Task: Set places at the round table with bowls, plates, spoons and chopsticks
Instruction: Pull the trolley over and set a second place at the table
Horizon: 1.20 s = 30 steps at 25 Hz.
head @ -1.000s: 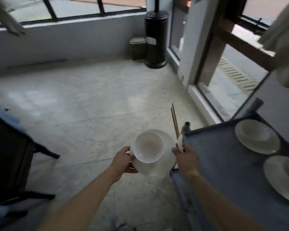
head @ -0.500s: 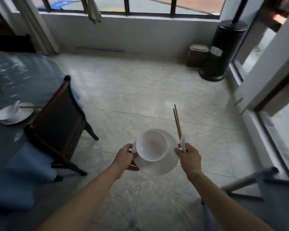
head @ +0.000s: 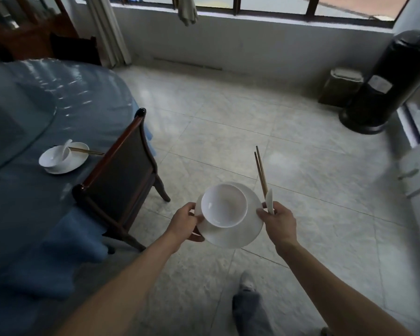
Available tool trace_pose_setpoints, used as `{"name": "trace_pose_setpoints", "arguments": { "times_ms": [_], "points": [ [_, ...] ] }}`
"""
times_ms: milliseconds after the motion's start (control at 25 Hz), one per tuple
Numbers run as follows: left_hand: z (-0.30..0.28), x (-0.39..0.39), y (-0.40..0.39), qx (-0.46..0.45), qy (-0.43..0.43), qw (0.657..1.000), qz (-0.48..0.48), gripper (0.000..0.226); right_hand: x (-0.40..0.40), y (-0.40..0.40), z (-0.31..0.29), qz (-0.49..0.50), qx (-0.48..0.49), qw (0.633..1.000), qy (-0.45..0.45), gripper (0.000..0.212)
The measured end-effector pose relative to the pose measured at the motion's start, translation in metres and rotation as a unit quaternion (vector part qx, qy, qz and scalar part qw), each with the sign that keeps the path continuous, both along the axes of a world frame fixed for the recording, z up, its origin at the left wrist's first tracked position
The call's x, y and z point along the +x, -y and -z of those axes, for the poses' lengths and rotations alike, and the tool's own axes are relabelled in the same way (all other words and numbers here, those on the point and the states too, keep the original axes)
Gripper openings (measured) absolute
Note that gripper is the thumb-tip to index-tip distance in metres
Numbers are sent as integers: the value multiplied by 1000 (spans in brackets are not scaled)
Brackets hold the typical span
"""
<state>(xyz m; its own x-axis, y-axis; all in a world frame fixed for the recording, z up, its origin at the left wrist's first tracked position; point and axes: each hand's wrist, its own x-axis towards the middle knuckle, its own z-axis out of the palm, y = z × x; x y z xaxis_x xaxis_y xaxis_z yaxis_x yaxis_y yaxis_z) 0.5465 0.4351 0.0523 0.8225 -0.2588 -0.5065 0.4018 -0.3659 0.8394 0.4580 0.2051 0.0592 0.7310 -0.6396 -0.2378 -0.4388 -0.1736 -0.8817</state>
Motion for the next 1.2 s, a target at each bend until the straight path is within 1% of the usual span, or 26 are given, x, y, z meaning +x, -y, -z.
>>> {"name": "trace_pose_setpoints", "arguments": {
  "times_ms": [360, 600, 880, 1200],
  "points": [
    [6, 128, 54, 44, 28, 998, -40, 21, 163, 71, 6, -92, -17, 996, -6, 7],
    [1, 213, 94, 36, 27, 996, -73, 18, 269, 119, -2, -146, -23, 989, -3, 5],
    [2, 323, 113, 46, 40, 995, -77, 19, 383, 140, -5, -154, -11, 988, -12, 4],
    [9, 490, 108, 48, 63, 994, -71, 16, 553, 134, -2, -144, -11, 989, -24, 4]
  ]
}}
